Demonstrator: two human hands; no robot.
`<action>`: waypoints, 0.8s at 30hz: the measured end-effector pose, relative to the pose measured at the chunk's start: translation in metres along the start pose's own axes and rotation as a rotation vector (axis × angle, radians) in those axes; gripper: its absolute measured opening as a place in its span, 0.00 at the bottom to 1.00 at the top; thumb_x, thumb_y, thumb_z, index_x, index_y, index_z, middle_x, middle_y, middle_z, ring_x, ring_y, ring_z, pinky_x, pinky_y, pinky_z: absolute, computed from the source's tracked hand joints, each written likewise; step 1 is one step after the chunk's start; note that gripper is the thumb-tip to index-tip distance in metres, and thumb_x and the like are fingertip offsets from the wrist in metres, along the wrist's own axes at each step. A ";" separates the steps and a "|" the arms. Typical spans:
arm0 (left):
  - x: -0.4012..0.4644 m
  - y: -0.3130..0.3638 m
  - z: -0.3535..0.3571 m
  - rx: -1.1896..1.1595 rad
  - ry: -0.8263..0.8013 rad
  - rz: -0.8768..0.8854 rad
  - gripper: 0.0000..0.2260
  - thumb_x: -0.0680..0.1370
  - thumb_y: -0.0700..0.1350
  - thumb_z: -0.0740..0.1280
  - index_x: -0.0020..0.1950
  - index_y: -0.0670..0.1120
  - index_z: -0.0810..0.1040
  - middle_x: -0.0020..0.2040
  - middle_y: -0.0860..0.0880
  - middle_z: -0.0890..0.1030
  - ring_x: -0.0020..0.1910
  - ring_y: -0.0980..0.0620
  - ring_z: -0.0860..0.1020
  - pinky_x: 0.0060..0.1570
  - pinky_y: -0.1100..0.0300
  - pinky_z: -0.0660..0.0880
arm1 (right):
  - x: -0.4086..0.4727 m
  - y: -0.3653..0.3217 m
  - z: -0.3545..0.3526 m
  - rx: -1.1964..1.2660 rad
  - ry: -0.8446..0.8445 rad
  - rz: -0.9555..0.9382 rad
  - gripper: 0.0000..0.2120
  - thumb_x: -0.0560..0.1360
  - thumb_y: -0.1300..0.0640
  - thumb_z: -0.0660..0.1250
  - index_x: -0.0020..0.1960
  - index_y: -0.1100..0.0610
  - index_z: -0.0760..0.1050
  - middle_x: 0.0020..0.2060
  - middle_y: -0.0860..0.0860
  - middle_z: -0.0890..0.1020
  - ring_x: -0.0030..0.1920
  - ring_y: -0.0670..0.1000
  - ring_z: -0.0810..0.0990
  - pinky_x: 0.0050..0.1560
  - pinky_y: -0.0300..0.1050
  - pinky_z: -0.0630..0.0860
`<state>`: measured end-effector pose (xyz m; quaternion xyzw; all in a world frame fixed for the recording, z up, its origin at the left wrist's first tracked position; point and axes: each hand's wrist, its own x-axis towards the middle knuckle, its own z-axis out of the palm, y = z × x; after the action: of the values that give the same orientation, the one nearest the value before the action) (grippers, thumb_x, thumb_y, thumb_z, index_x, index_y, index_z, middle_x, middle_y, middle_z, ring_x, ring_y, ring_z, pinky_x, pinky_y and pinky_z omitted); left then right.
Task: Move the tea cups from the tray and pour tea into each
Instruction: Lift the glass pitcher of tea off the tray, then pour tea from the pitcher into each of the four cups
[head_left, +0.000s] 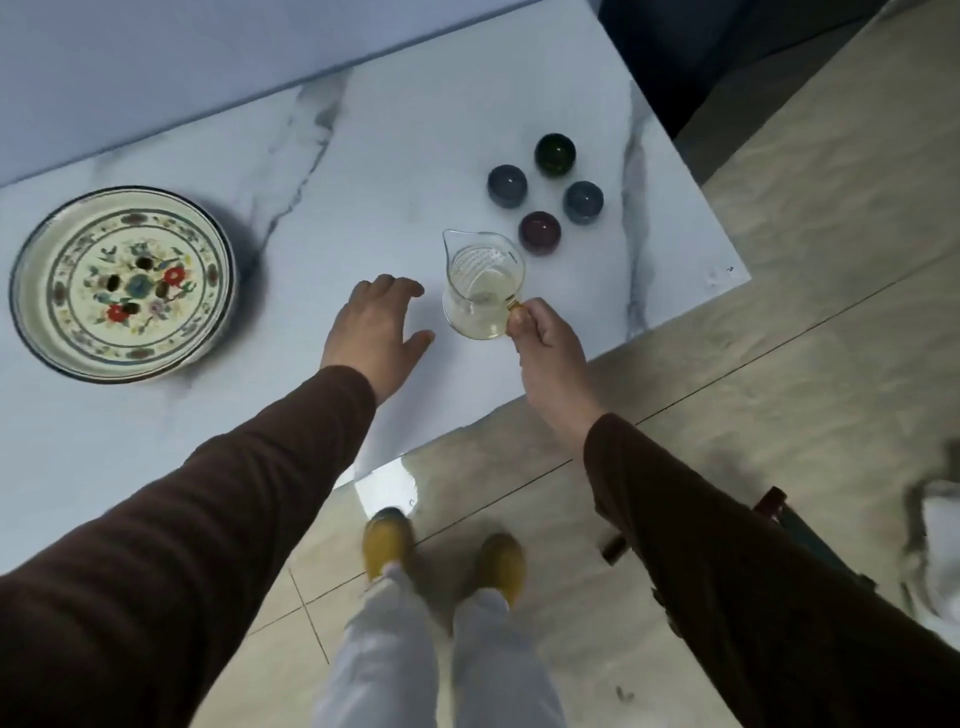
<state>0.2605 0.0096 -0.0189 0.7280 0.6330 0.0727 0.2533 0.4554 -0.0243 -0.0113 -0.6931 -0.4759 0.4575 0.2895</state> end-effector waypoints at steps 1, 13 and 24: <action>0.005 0.006 0.004 -0.003 -0.003 -0.002 0.21 0.76 0.48 0.68 0.68 0.45 0.72 0.63 0.45 0.75 0.64 0.43 0.70 0.62 0.49 0.70 | 0.005 0.004 -0.007 -0.011 -0.002 0.004 0.15 0.83 0.50 0.55 0.46 0.60 0.70 0.33 0.48 0.69 0.34 0.47 0.67 0.36 0.45 0.65; 0.086 0.058 0.038 -0.029 -0.026 -0.038 0.21 0.76 0.48 0.68 0.68 0.45 0.72 0.63 0.45 0.76 0.63 0.43 0.71 0.61 0.49 0.70 | 0.081 0.021 -0.076 -0.059 -0.034 0.007 0.13 0.82 0.49 0.55 0.45 0.55 0.72 0.34 0.45 0.74 0.35 0.45 0.71 0.40 0.44 0.69; 0.149 0.108 0.055 -0.056 0.101 -0.152 0.21 0.76 0.47 0.69 0.67 0.43 0.73 0.61 0.43 0.76 0.61 0.41 0.72 0.60 0.50 0.70 | 0.168 0.030 -0.141 -0.163 -0.122 -0.130 0.11 0.82 0.50 0.57 0.42 0.48 0.72 0.33 0.43 0.76 0.36 0.42 0.74 0.38 0.43 0.69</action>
<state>0.4075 0.1293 -0.0482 0.6656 0.6962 0.1076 0.2463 0.6170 0.1241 -0.0386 -0.6528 -0.5723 0.4388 0.2319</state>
